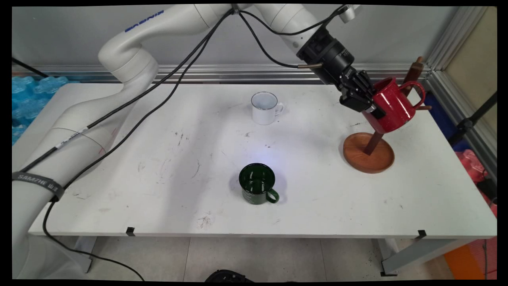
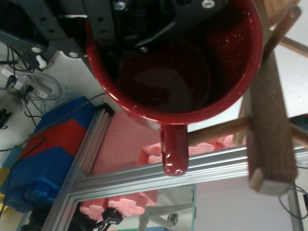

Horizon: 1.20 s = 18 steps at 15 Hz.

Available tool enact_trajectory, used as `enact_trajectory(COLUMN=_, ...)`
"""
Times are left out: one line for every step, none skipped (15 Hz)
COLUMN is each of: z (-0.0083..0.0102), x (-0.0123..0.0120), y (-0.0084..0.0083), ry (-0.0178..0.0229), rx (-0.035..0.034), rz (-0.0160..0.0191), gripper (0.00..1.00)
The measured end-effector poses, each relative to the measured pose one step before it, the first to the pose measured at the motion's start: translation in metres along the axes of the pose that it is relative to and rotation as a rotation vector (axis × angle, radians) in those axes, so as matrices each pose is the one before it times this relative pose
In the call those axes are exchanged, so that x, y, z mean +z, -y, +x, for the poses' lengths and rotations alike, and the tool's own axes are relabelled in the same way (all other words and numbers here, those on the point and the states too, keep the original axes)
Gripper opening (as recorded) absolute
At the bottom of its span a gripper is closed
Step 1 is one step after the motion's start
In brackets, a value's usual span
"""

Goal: Place the picked object on the table

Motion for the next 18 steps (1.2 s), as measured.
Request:
enact_trajectory(z=0.00183, x=-0.00151, y=-0.00265, ry=-0.00069, rx=0.0008, rz=-0.00222, gripper=0.0)
enact_trajectory(z=0.00141, x=-0.00151, y=-0.00248, ry=0.00062, rx=0.0009, rz=-0.00182, gripper=0.0)
enact_trajectory(z=0.00167, x=-0.00209, y=-0.00304, ry=0.00116, rx=0.0013, rz=-0.0014, gripper=0.0)
enact_trajectory(z=0.00171, x=-0.00213, y=-0.00301, ry=0.00147, rx=0.0015, rz=-0.00053, gripper=0.0)
enact_trajectory(z=0.00145, x=-0.00215, y=-0.00264, ry=0.00148, rx=0.00074, rz=0.00051, gripper=0.0)
enact_trajectory(z=0.00173, x=-0.00286, y=-0.00323, ry=0.00163, rx=0.00056, rz=0.00118, gripper=0.0)
enact_trajectory(z=0.00147, x=-0.00293, y=-0.00319, ry=0.00206, rx=0.00016, rz=0.00188, gripper=0.0)
enact_trajectory(z=0.00106, x=-0.00277, y=-0.00305, ry=0.00244, rx=0.00013, rz=0.00184, gripper=0.0)
enact_trajectory(z=0.00109, x=-0.00329, y=-0.00374, ry=0.00337, rx=-0.00012, rz=0.00221, gripper=0.0)
enact_trajectory(z=0.00124, x=-0.00316, y=-0.00388, ry=0.00376, rx=0.00033, rz=0.00199, gripper=0.0)
enact_trajectory(z=0.00104, x=-0.0029, y=-0.00364, ry=0.00322, rx=0.00002, rz=0.0018, gripper=0.0)
enact_trajectory(z=0.00121, x=-0.00346, y=-0.00432, ry=0.00364, rx=-0.00093, rz=0.00339, gripper=0.0)
enact_trajectory(z=0.00128, x=-0.00328, y=-0.00433, ry=0.00374, rx=-0.00133, rz=0.00373, gripper=0.0)
enact_trajectory(z=0.0008, x=-0.00309, y=-0.00404, ry=0.0036, rx=-0.00184, rz=0.00383, gripper=0.0)
enact_trajectory(z=0.0008, x=-0.0038, y=-0.00492, ry=0.00444, rx=-0.00234, rz=0.00549, gripper=0.0)
enact_trajectory(z=0.00076, x=-0.00346, y=-0.0049, ry=0.00483, rx=-0.00267, rz=0.00534, gripper=0.0)
enact_trajectory(z=0.00047, x=-0.00304, y=-0.00449, ry=0.0051, rx=-0.00215, rz=0.00536, gripper=0.0)
enact_trajectory(z=0.00076, x=-0.00375, y=-0.00522, ry=0.0057, rx=-0.00255, rz=0.00776, gripper=0.0)
